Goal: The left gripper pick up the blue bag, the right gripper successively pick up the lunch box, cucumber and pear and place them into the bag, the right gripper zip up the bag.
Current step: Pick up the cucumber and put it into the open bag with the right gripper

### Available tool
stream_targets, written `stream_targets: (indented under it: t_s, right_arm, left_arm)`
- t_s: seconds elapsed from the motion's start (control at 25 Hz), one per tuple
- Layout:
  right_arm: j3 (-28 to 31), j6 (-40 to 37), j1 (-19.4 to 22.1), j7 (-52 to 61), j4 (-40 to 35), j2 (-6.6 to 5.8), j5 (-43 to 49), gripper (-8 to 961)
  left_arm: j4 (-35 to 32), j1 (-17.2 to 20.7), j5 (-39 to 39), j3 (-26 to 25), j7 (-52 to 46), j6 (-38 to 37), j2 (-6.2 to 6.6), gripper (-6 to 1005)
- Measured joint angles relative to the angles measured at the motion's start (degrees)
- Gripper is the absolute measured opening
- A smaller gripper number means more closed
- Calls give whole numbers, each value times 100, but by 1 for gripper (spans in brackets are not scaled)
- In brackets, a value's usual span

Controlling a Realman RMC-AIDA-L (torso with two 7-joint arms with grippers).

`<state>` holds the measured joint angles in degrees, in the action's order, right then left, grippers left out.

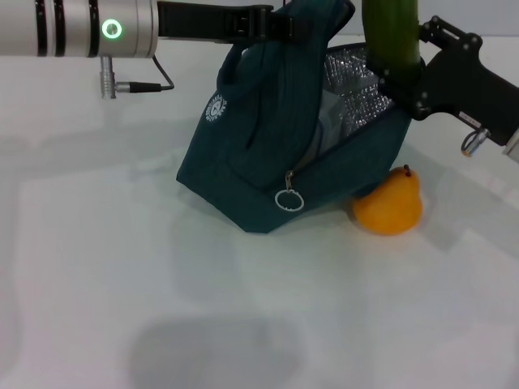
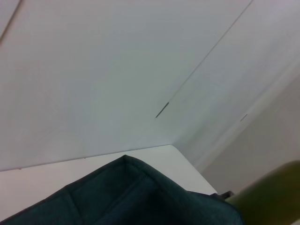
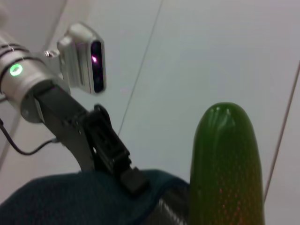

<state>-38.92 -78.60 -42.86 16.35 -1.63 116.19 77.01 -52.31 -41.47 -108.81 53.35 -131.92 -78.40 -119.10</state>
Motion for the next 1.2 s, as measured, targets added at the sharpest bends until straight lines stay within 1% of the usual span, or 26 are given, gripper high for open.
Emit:
stream_targets:
  t_s: [0.36, 0.68, 1.0, 1.2]
  right_arm:
    - [-205, 152, -73, 817, -84, -2, 61, 600]
    - [-839, 506, -101, 1448, -436, 1, 69, 602]
    - [-859, 613, -95, 1645, -608, -6, 14, 604]
    - [-1078, 744, -35, 2207, -903, -32, 74, 606]
  left_arm:
    - [96, 13, -1, 0, 7, 0, 13, 66]
    - [126, 2, -7, 0, 18, 0, 36, 66]
    - [126, -18, -9, 0, 18, 0, 52, 66]
    - [125, -23, -9, -15, 17, 0, 61, 66]
